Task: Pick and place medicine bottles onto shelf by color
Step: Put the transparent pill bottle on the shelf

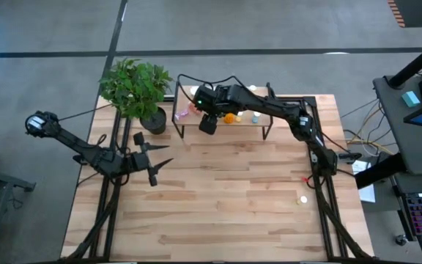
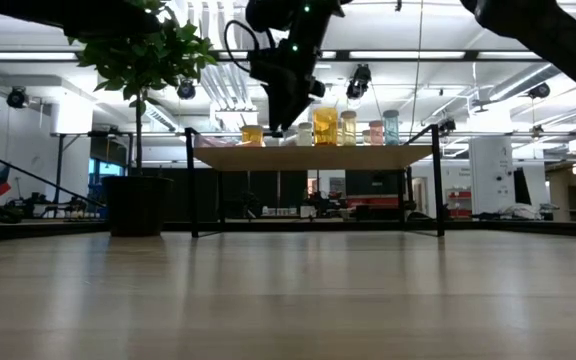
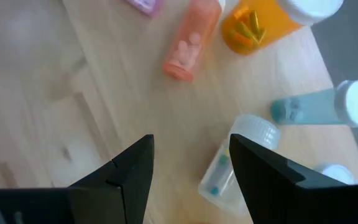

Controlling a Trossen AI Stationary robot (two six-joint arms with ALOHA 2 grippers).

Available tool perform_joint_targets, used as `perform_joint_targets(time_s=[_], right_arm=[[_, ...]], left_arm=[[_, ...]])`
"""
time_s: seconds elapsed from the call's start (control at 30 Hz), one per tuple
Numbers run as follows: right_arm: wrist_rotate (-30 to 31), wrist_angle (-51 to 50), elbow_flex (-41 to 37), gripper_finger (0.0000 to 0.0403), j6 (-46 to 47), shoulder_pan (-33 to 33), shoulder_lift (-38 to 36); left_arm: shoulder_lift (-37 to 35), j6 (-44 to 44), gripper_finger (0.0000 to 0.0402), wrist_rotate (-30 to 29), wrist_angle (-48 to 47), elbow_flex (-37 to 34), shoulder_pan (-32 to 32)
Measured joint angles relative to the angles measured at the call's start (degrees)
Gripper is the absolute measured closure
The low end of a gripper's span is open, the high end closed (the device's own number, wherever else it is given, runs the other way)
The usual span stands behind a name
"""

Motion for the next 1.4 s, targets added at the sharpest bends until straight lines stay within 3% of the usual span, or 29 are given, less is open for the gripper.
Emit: perform_joint_targets(time_s=[0.4,0.93,1.1,1.27,1.4], right_arm=[[6.41,-2.58,0.34,0.0202,3.25,0.02,-0.78],[6.40,-2.60,-3.77,0.0202,7.30,0.26,-0.67],[1.90,-0.78,-5.24,0.0202,6.38,0.35,-0.61],[1.81,1.01,-5.26,0.0202,5.77,0.52,-0.58],[1.90,0.22,-3.13,0.0202,-2.04,0.53,-0.64]], left_arm=[[0.13,0.00,0.0207,-0.97,-0.02,-0.06,0.00],[0.24,0.02,0.0207,-1.14,-0.04,-0.15,0.00],[0.24,0.41,0.0207,-1.14,-0.04,-0.15,0.00],[0.24,0.41,0.0207,-1.14,-0.02,-0.15,0.01],[0.24,0.41,0.0207,-1.12,-0.04,-0.15,0.01]])
